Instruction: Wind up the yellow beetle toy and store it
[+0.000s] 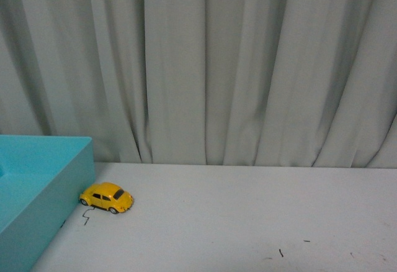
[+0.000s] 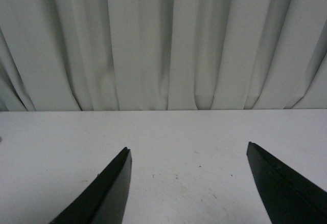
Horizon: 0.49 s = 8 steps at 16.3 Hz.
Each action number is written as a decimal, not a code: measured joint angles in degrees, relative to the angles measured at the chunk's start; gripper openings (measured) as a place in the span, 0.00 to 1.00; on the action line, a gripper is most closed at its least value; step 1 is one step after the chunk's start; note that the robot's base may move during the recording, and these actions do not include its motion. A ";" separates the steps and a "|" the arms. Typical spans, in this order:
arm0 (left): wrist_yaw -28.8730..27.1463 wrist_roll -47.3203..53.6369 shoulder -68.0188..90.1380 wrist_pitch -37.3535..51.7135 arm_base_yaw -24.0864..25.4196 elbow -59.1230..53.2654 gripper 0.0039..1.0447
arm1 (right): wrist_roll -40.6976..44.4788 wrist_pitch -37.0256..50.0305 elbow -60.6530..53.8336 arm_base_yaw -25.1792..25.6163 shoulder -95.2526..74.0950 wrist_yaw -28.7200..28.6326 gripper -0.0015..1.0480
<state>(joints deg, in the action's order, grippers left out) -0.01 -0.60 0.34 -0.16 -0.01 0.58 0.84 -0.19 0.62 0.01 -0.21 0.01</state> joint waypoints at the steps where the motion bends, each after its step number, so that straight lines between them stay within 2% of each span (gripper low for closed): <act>1: 0.00 0.02 0.00 0.00 0.00 -0.02 0.94 | 0.00 -0.02 0.00 0.00 0.00 0.00 0.71; 3: -0.22 -0.11 0.04 -0.33 -0.04 0.00 0.94 | -0.02 0.00 0.00 0.00 0.00 0.00 0.95; 5: -14.82 -12.50 13.88 -18.43 -6.73 9.68 0.94 | -0.02 0.02 0.00 0.00 0.00 -0.04 0.93; 6: -16.59 -16.57 17.38 -16.92 -5.79 12.17 0.94 | -0.04 0.02 0.00 0.00 0.02 0.00 0.94; 8: -14.10 -17.31 24.48 -8.00 -1.70 17.09 0.94 | -0.02 -0.02 0.00 0.00 0.00 0.00 0.94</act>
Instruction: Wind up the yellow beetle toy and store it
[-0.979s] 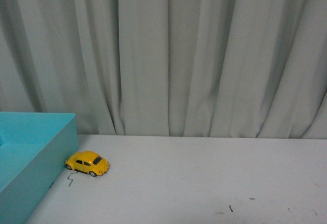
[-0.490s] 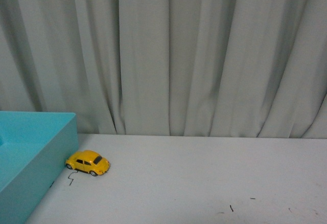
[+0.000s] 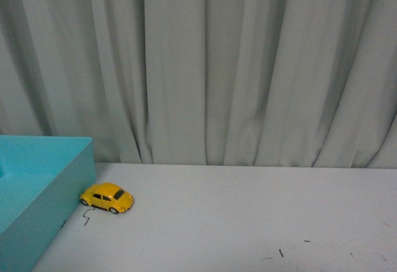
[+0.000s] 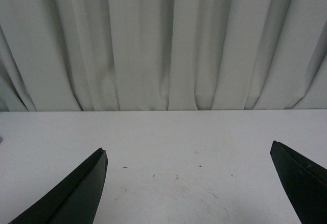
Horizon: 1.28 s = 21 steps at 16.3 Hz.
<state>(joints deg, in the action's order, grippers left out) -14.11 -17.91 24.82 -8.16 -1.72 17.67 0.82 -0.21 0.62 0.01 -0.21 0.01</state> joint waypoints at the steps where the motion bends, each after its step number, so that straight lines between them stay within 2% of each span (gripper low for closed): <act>1: 3.28 2.34 6.03 5.25 1.97 1.68 0.94 | 0.00 0.02 0.00 0.00 0.00 0.00 0.94; 2: 6.88 5.57 13.16 10.54 4.50 2.93 0.94 | 0.00 0.00 0.00 0.00 0.00 0.00 0.94; 5: 12.87 13.92 32.96 22.05 11.58 10.16 0.94 | 0.00 0.00 0.00 0.00 0.00 0.02 0.94; 6: 13.94 16.96 40.57 23.58 12.92 14.51 0.94 | 0.00 -0.02 0.00 0.00 0.00 0.00 0.94; 8: 16.09 22.21 52.54 22.82 12.28 22.93 0.94 | 0.00 -0.02 0.00 0.00 0.00 0.02 0.94; 11: 22.58 33.73 65.18 14.88 8.11 38.32 0.94 | 0.00 -0.02 0.00 0.00 0.00 0.00 0.94; 14: 27.52 50.53 73.18 4.20 4.24 51.82 0.94 | 0.00 -0.02 0.00 0.00 0.00 0.00 0.94; 18: 24.46 78.71 83.76 -15.41 0.42 64.83 0.94 | 0.00 -0.02 0.00 0.00 0.00 0.02 0.94; 21: 17.57 99.41 90.86 -22.47 -2.10 71.84 0.94 | 0.00 -0.02 0.00 0.00 0.00 0.00 0.94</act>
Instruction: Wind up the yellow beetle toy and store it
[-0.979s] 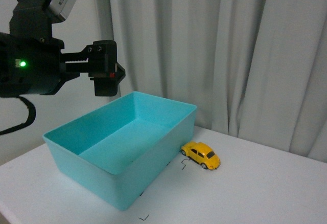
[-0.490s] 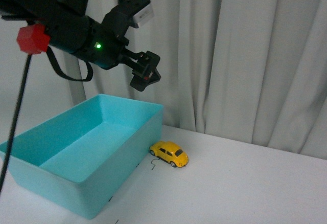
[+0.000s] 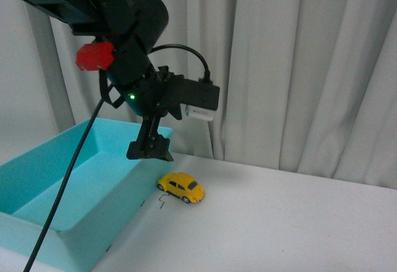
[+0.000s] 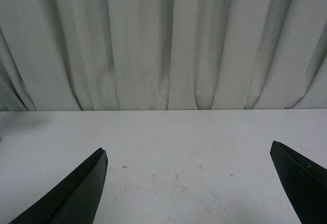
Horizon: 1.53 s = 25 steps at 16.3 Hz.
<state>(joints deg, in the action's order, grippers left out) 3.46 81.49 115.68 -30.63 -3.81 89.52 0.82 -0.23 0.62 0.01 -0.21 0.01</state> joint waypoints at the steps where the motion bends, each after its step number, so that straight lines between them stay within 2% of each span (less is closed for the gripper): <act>1: -1.79 5.49 3.06 -1.79 -0.98 3.23 0.94 | 0.00 0.00 0.00 0.00 0.00 0.02 0.94; 3: -2.67 12.70 7.50 -4.37 -2.47 7.50 0.94 | 0.00 0.00 0.00 0.00 0.00 0.00 0.94; 6: -5.79 14.25 12.98 -7.74 -3.34 13.92 0.94 | 0.00 0.00 0.00 0.00 0.00 0.02 0.94; 12: -9.66 5.31 21.75 -13.11 -3.10 23.23 0.94 | 0.00 0.02 0.00 0.00 0.00 0.00 0.94; 20: -10.62 -0.92 27.65 -13.09 -2.62 25.66 0.94 | 0.00 0.00 0.00 0.00 0.00 0.00 0.94; 21: -10.62 -0.94 27.76 -12.81 -2.60 25.66 0.92 | 0.00 0.00 0.00 0.00 0.00 0.02 0.94; 23: -10.54 -1.01 28.15 -12.59 -2.62 25.66 0.72 | 0.00 0.00 0.00 0.00 0.00 0.00 0.94; 25: -10.56 -1.55 28.24 -12.55 -2.62 25.66 0.58 | 0.00 0.00 0.00 0.00 0.00 0.00 0.94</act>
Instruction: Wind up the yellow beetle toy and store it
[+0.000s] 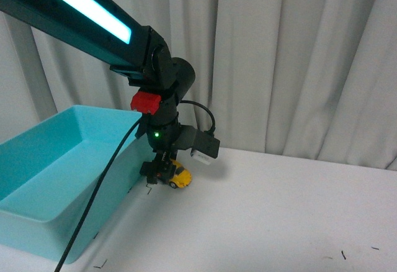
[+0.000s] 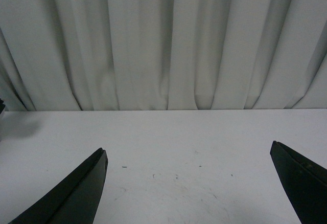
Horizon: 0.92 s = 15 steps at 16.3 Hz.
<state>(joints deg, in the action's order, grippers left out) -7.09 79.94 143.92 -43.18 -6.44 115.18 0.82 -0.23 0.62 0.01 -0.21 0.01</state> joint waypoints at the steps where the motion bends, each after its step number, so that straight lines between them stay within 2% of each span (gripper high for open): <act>1: -0.15 -0.02 0.00 0.04 0.00 0.02 0.52 | 0.00 0.00 0.00 0.00 0.00 0.00 0.94; 2: -0.07 0.42 0.00 -0.55 -0.11 0.59 0.42 | 0.00 0.00 0.00 0.00 0.00 0.00 0.94; 3: 0.72 1.44 0.00 -0.28 -0.11 0.81 0.39 | 0.00 0.02 0.00 0.00 0.00 0.02 0.94; 5: 3.69 6.95 -0.31 -0.52 -0.63 0.96 0.36 | 0.00 0.00 0.00 0.00 0.00 0.00 0.94; 6: 6.12 13.62 -1.01 -1.46 -1.60 0.20 0.35 | 0.00 0.00 0.00 0.00 0.00 0.00 0.94; 8: 9.77 14.88 -2.56 -3.19 -2.49 -0.57 0.33 | 0.00 0.00 0.00 0.00 0.00 0.00 0.94; 10: 15.19 11.19 -6.38 -3.50 -2.91 -1.22 0.31 | 0.00 0.02 0.00 0.00 0.00 0.02 0.94; 12: 24.37 2.29 -13.31 -1.14 -1.99 -1.60 0.31 | 0.00 0.00 0.00 0.00 0.00 0.02 0.94; 15: 31.41 -11.58 -23.32 3.21 3.58 -1.14 0.31 | 0.00 0.00 0.00 0.00 0.00 0.02 0.94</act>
<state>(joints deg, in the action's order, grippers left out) 24.32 68.36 120.60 -39.97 -2.85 114.04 0.82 -0.23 0.62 0.01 -0.21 0.03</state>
